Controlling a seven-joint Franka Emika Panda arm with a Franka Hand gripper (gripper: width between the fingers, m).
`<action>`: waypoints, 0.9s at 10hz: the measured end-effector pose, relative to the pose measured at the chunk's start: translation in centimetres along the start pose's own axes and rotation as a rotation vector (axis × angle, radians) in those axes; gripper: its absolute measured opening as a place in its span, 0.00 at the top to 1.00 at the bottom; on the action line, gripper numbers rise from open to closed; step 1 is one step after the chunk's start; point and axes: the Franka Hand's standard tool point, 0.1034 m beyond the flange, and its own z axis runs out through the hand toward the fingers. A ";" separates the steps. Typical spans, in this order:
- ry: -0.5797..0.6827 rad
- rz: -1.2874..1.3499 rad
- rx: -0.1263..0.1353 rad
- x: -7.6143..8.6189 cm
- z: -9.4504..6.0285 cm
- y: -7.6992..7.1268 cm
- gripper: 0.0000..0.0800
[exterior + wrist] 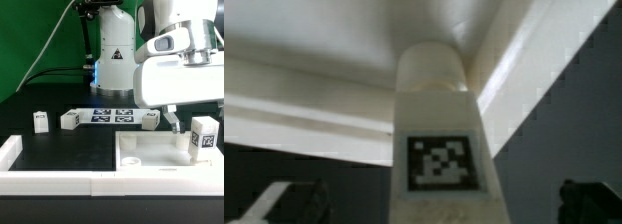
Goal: Assemble one leg
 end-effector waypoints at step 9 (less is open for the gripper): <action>-0.125 0.005 0.028 -0.8 0.5 -0.8 0.19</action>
Offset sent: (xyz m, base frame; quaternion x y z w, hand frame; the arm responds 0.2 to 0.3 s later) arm 0.0000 0.0000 0.0000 0.0000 0.0000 0.0000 1.0000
